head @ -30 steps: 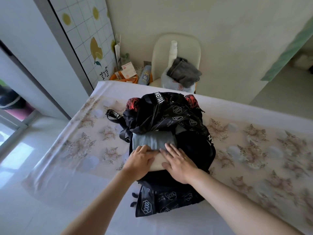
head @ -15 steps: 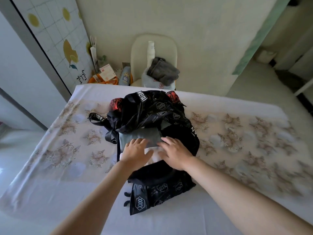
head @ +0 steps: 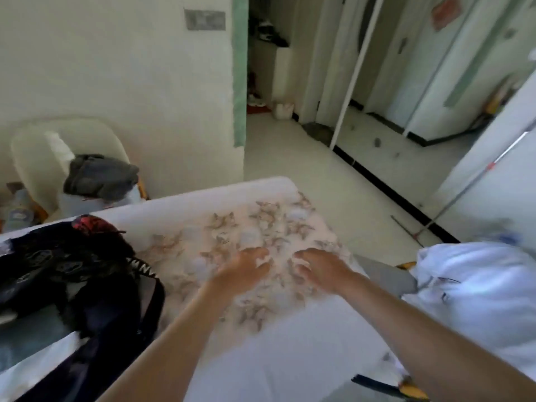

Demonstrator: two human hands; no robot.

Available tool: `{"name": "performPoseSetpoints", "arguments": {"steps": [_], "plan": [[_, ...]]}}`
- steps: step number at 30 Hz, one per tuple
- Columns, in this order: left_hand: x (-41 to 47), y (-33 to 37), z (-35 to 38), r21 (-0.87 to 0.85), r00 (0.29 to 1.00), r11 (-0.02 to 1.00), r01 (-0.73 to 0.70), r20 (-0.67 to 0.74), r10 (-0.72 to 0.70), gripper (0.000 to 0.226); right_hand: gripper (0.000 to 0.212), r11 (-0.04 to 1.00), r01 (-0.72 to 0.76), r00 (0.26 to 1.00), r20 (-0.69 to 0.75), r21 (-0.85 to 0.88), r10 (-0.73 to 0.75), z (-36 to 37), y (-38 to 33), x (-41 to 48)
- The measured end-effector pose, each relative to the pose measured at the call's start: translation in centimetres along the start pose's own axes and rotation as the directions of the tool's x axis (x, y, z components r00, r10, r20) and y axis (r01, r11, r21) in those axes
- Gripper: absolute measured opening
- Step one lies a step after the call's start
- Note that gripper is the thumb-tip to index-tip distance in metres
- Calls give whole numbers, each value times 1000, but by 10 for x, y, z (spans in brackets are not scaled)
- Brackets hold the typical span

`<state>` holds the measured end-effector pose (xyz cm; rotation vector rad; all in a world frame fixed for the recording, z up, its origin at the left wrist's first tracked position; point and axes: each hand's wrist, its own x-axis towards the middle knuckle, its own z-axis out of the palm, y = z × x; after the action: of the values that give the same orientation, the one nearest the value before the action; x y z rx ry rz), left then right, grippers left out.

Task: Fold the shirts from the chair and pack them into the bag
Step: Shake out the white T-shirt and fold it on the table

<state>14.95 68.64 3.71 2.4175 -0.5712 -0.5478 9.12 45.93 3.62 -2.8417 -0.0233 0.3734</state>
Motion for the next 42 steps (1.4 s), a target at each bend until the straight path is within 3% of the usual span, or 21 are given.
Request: {"name": "performPoseSetpoints", "arguments": {"steps": [4, 10, 12, 14, 17, 19, 22, 25, 27, 29, 32, 34, 36, 37, 39, 41, 42], "plan": [[71, 122, 91, 23, 990, 993, -115, 84, 112, 41, 21, 984, -159, 987, -16, 86, 160, -26, 154, -57], [151, 312, 229, 14, 913, 963, -270, 321, 252, 38, 28, 897, -431, 887, -136, 96, 441, -51, 359, -166], [162, 360, 270, -18, 876, 956, -293, 395, 276, 35, 39, 838, -544, 825, -153, 53, 545, -48, 407, -202], [169, 397, 309, -13, 827, 946, -323, 482, 289, 37, 59, 727, -684, 715, -141, 63, 685, -38, 444, -233], [171, 440, 359, 27, 765, 922, -385, 569, 303, 41, 96, 507, -803, 521, -46, 313, 853, -13, 478, -264], [170, 456, 385, 45, 743, 908, -417, 592, 312, 43, 109, 402, -741, 484, 13, 538, 875, 3, 488, -272], [172, 463, 409, 65, 717, 889, -453, 620, 320, 50, 90, 341, -628, 440, -42, 700, 897, 17, 494, -272], [179, 466, 417, 66, 709, 849, -525, 585, 393, 58, 63, 354, -686, 377, -107, 636, 920, 20, 498, -273], [185, 474, 415, 77, 707, 808, -584, 538, 459, 65, 45, 448, -746, 387, -227, 492, 894, 12, 503, -280], [192, 488, 411, 68, 677, 748, -661, 485, 554, 79, 32, 560, -754, 453, -346, 342, 821, -4, 509, -288], [204, 515, 405, 53, 562, 609, -791, 457, 689, 99, 25, 768, -567, 600, -490, 298, 633, -31, 516, -291], [209, 529, 400, 0, 507, 562, -827, 429, 747, 73, 26, 829, -399, 592, -580, 393, 560, -43, 511, -288], [212, 536, 385, -13, 554, 608, -794, 395, 732, 31, 23, 790, -298, 513, -608, 536, 606, -51, 500, -283], [216, 534, 377, 23, 586, 632, -774, 404, 703, 19, 26, 750, -275, 501, -576, 602, 646, -53, 495, -280], [222, 524, 360, 75, 628, 659, -749, 399, 668, 19, 64, 669, -366, 575, -408, 647, 710, -50, 492, -275], [227, 512, 340, 27, 661, 699, -714, 353, 662, 32, 100, 671, -567, 654, -234, 477, 719, -43, 497, -272], [228, 507, 328, -20, 666, 711, -703, 332, 668, 37, 105, 686, -609, 669, -207, 398, 714, -40, 500, -268]]}}
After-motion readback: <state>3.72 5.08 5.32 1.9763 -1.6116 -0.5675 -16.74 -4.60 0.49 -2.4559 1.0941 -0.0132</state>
